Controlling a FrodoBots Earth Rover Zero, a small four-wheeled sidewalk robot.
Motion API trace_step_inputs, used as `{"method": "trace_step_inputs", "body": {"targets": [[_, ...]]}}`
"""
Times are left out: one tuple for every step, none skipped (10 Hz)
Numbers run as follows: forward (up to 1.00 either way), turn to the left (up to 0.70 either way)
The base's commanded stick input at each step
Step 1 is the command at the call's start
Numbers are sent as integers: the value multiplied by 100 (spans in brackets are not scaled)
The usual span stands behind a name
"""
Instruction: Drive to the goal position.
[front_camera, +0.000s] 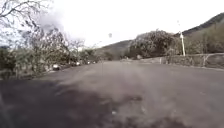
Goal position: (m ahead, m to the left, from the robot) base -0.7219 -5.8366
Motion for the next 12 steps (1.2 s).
{"method": "trace_step_inputs", "body": {"targets": [[70,0],[70,0],[70,0],[70,0],[70,0],[70,0],[70,0],[70,0],[70,0],[70,0],[70,0],[70,0]]}}
